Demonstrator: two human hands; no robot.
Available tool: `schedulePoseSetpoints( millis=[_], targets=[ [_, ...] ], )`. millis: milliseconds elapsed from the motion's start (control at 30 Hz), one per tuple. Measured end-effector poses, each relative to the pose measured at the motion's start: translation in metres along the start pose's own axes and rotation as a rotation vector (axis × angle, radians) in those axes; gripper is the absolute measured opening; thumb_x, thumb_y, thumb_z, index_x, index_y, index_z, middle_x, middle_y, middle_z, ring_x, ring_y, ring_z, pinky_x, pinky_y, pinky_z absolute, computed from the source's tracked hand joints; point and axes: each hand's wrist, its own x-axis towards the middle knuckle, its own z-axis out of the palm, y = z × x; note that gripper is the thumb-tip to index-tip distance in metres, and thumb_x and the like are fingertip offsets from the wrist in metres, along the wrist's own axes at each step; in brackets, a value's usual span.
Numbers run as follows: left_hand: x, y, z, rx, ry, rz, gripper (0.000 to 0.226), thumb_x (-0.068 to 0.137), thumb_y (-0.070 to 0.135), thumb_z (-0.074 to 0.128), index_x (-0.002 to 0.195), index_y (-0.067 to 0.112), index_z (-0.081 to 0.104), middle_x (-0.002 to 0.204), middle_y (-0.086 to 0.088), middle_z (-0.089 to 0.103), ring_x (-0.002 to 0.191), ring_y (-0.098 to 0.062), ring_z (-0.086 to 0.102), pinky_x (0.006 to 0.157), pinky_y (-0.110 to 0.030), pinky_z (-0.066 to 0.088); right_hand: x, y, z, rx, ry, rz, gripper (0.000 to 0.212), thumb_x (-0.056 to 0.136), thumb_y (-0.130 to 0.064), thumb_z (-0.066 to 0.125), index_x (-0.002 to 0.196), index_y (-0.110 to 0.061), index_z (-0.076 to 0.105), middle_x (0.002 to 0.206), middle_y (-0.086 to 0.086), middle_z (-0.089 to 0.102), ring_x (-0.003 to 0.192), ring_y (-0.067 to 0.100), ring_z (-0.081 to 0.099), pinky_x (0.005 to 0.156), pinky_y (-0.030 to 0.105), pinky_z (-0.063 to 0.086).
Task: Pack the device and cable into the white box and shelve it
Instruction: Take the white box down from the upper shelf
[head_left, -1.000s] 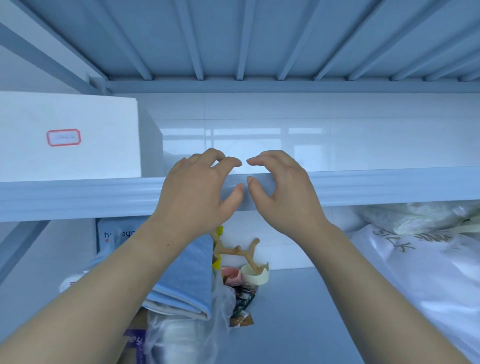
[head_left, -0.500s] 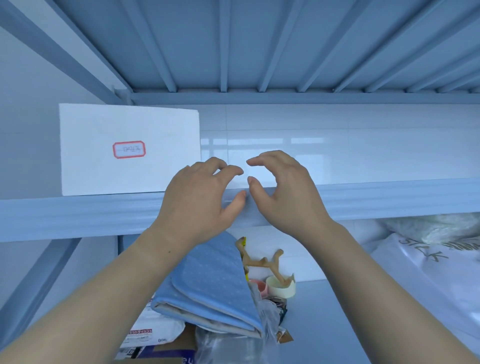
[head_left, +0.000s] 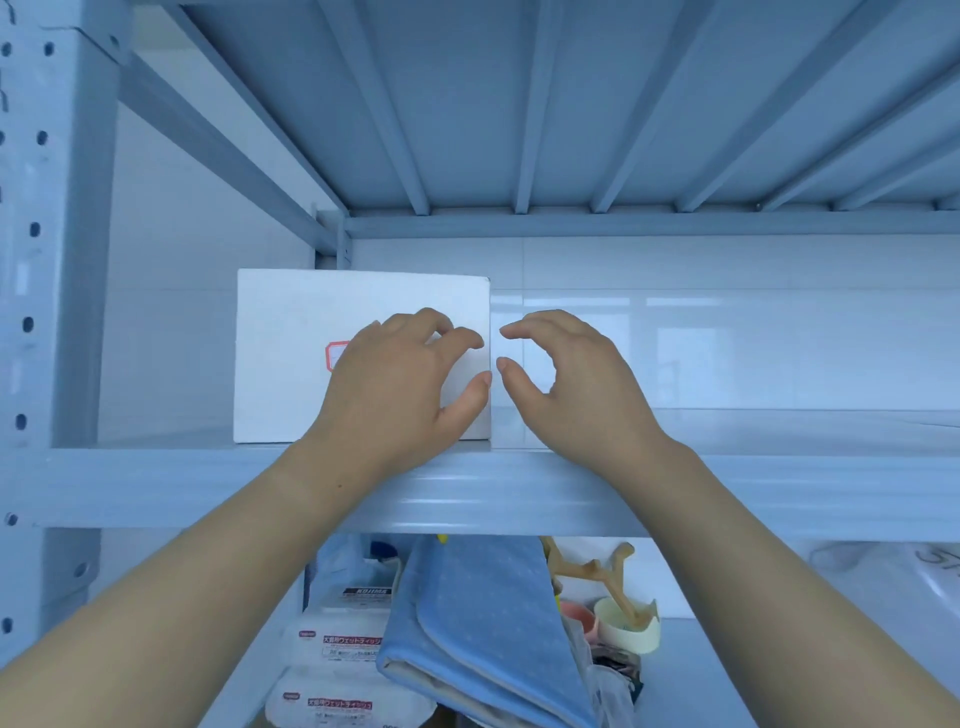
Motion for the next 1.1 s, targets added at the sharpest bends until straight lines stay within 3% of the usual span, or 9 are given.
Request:
schedulePoseSetpoints(
  millis=[167, 467, 600, 700, 800, 1100],
  targets=[
    [0.002, -0.025, -0.002, 0.047, 0.014, -0.010, 0.047, 0.083, 0.051, 0.035, 0.114, 0.025, 0.061, 0.117, -0.002, 0.057, 0.100, -0.023, 0.056, 0.078, -0.033, 0.043, 0.018, -0.006, 0.014, 0.007, 0.001, -0.022, 0.032, 0.088, -0.032, 0.055, 0.118, -0.021, 0.057, 0.126, -0.005, 0.053, 0.117, 0.014, 0.048, 0.091, 0.027, 0.042],
    [0.023, -0.055, 0.001, 0.123, 0.074, -0.012, 0.033, 0.082, 0.040, 0.057, 0.108, 0.021, 0.063, 0.124, -0.009, 0.054, 0.109, -0.028, 0.053, 0.079, -0.036, 0.045, 0.055, -0.017, 0.039, -0.041, 0.022, -0.086, 0.047, 0.080, -0.036, 0.067, 0.122, -0.022, 0.052, 0.133, -0.004, 0.040, 0.121, 0.013, 0.038, 0.085, 0.028, 0.042],
    [0.031, -0.063, 0.006, 0.132, 0.080, 0.025, 0.041, 0.082, 0.037, 0.050, 0.118, 0.018, 0.055, 0.122, -0.010, 0.053, 0.109, -0.029, 0.051, 0.086, -0.040, 0.041, 0.060, -0.018, 0.052, -0.045, 0.055, -0.124, 0.046, 0.081, -0.033, 0.065, 0.124, -0.022, 0.052, 0.136, 0.000, 0.042, 0.129, 0.016, 0.031, 0.095, 0.030, 0.038],
    [0.032, -0.070, 0.012, 0.163, 0.084, 0.027, 0.052, 0.082, 0.042, 0.037, 0.127, 0.018, 0.047, 0.121, -0.006, 0.054, 0.112, -0.026, 0.049, 0.099, -0.044, 0.031, 0.060, -0.014, 0.059, -0.015, 0.073, -0.145, 0.051, 0.082, -0.032, 0.063, 0.129, -0.019, 0.047, 0.139, 0.001, 0.042, 0.132, 0.016, 0.028, 0.101, 0.025, 0.030],
    [0.030, -0.075, 0.021, 0.181, 0.117, 0.028, 0.056, 0.083, 0.043, 0.037, 0.131, 0.014, 0.044, 0.123, -0.007, 0.054, 0.116, -0.025, 0.048, 0.105, -0.046, 0.027, 0.061, -0.010, 0.062, -0.018, 0.071, -0.146, 0.058, 0.083, -0.033, 0.062, 0.134, -0.015, 0.041, 0.141, 0.000, 0.041, 0.133, 0.016, 0.027, 0.104, 0.021, 0.024],
    [0.030, -0.070, 0.023, 0.132, 0.099, -0.021, 0.060, 0.084, 0.042, 0.031, 0.131, 0.008, 0.043, 0.118, -0.014, 0.051, 0.116, -0.030, 0.045, 0.107, -0.051, 0.022, 0.059, -0.011, 0.064, -0.058, 0.072, -0.139, 0.064, 0.085, -0.036, 0.057, 0.138, -0.011, 0.034, 0.140, 0.003, 0.039, 0.133, 0.019, 0.025, 0.104, 0.028, 0.030]
  ],
)
